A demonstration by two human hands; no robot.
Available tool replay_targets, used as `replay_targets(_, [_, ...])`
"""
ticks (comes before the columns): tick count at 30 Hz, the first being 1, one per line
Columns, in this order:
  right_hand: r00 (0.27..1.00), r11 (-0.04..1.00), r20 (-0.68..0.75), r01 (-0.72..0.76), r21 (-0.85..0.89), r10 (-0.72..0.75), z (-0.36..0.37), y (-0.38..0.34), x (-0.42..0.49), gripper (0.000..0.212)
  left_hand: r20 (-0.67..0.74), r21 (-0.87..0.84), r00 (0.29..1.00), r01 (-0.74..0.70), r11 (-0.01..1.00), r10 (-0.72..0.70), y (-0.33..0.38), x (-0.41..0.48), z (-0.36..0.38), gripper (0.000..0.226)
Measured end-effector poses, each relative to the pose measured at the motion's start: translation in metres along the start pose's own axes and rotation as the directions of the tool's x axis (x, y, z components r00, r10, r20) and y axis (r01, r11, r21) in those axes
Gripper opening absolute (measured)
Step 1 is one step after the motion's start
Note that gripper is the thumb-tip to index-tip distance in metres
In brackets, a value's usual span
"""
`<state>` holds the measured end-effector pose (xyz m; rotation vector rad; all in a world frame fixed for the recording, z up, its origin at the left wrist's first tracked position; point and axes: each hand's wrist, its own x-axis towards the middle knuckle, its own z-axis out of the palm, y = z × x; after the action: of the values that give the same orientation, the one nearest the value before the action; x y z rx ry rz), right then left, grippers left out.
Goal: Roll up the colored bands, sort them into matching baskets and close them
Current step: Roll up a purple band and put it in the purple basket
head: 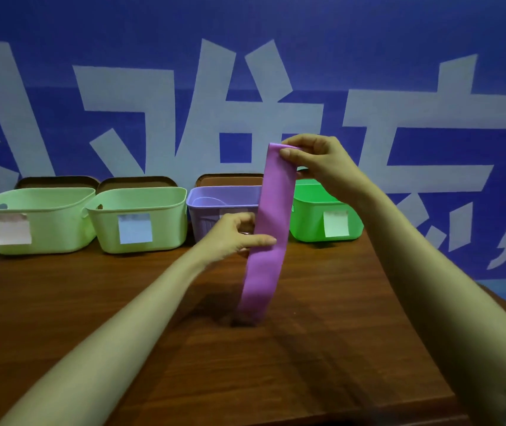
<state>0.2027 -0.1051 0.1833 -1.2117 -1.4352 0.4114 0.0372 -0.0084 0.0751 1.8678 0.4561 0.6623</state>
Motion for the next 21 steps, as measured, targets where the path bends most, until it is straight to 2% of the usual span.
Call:
replay_targets(3, [0.999, 0.999, 0.002, -0.039, -0.010, 0.039, 0.005, 0.014, 0.007, 0.008, 0.047, 0.041, 0.997, 0.067, 0.997, -0.069, -0.007, 0.002, -0.002, 0.022])
replay_targets(5, [0.998, 0.998, -0.010, -0.068, -0.011, 0.067, 0.009, 0.023, 0.011, 0.007, 0.029, 0.088, 0.995, 0.093, 0.992, -0.096, -0.014, 0.009, -0.003, 0.021])
replay_targets(10, [0.998, 0.998, -0.039, -0.041, 0.045, 0.043, 0.013, 0.022, 0.018, 0.007, -0.280, 0.095, 0.958, 0.089, 0.991, -0.059, -0.029, 0.039, -0.016, 0.016])
replay_targets(13, [1.000, 1.000, 0.014, -0.007, 0.008, 0.007, 0.012, 0.012, 0.015, 0.006, -0.317, 0.096, 0.947, 0.087, 0.992, -0.052, -0.028, 0.043, -0.014, 0.013])
replay_targets(15, [0.999, 1.000, 0.040, 0.002, 0.000, -0.002, 0.012, 0.009, 0.011, 0.006, -0.271, 0.119, 0.961, 0.088, 0.989, -0.052, -0.021, 0.032, -0.008, 0.015])
replay_targets(18, [0.999, 0.999, 0.032, -0.006, 0.033, 0.005, 0.010, 0.006, 0.005, 0.007, -0.085, 0.110, 0.992, 0.102, 0.989, -0.092, -0.008, 0.004, 0.000, 0.025])
replay_targets(21, [0.996, 0.998, 0.083, -0.042, 0.055, 0.038, 0.008, 0.010, -0.002, 0.007, 0.070, 0.075, 0.986, 0.149, 0.986, -0.154, -0.002, -0.029, 0.007, 0.024])
